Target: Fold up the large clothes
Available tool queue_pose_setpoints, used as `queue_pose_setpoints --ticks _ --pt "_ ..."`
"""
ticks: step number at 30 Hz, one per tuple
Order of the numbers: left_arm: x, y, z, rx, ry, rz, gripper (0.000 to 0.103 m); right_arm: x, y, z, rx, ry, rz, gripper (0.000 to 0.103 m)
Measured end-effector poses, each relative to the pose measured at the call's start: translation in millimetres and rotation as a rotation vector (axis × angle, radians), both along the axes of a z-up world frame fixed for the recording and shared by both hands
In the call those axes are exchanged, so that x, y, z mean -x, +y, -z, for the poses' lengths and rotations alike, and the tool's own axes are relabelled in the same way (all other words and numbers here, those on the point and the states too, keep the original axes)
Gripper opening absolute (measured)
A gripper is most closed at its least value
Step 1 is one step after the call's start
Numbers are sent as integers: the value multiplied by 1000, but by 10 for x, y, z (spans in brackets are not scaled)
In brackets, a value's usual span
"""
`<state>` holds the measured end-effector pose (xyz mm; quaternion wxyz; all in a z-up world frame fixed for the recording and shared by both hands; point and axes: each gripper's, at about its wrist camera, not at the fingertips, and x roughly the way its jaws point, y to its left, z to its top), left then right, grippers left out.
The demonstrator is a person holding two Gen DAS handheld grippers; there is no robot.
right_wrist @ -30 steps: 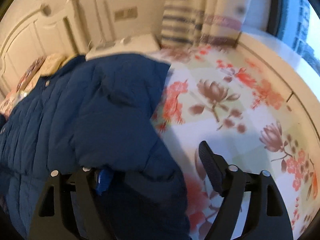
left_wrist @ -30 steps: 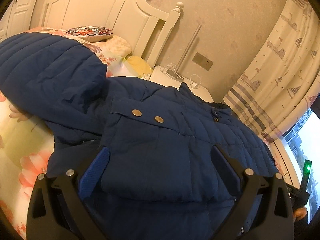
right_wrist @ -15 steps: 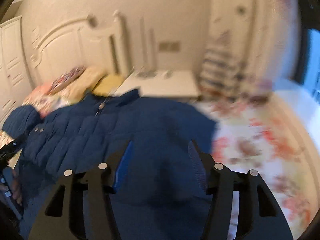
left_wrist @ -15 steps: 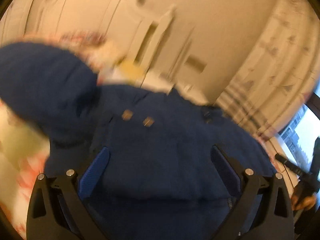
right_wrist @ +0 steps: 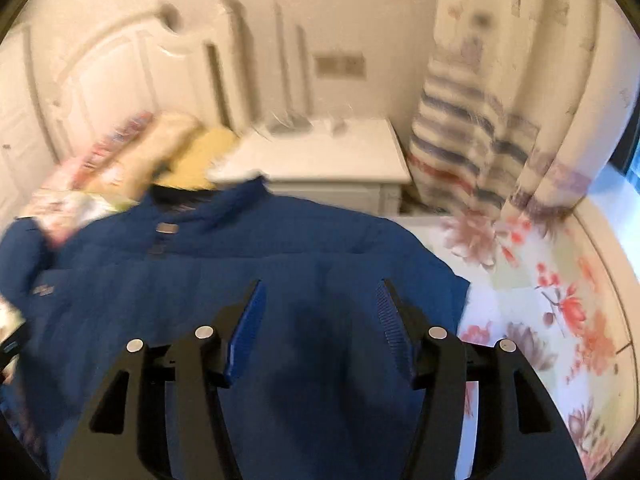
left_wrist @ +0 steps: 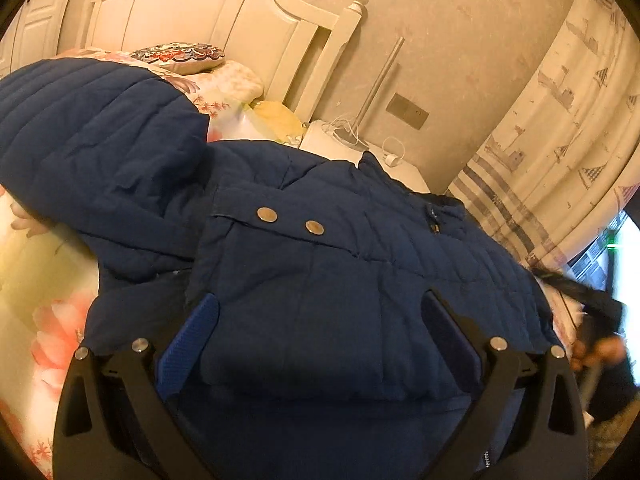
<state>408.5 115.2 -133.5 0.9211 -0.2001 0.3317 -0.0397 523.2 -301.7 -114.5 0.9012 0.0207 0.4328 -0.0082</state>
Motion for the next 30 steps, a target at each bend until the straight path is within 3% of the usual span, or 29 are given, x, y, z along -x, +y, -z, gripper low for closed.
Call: queue_pose_setpoints --ticks 1,4,6,9,11,13,17,19,21,24,27,30 --pt "-4 1 -1 5 -1 1 101 -107 -63 167 -49 48 7 60" --pt "-11 4 7 9 0 1 101 -46 -15 82 -30 67 40 62" --pt "-7 4 5 7 -1 1 101 116 107 -81 -19 10 50 63" --pt "-9 13 5 9 0 2 101 428 508 -217 -28 -73 -73 68" --pt "-13 23 0 16 -4 1 101 559 814 -134 21 -64 -171 88" --pt "-2 47 4 27 -7 1 101 539 1053 170 117 39 -229 88" --pt "12 55 -3 35 -18 1 101 744 1106 29 123 6 -142 88" --pt "24 83 -12 53 -27 0 100 991 1194 -153 25 -78 -183 88" --pt "76 156 -49 89 -50 -17 100 1112 1387 -79 38 -58 -264 88" --pt "234 478 -183 195 -107 -124 100 1131 1611 270 134 13 -316 90" --pt "539 1155 -347 356 -183 -337 100 1093 1549 246 96 -2 -306 94" --pt "711 1930 -402 438 -185 -517 100 1081 1505 267 81 -15 -305 95"
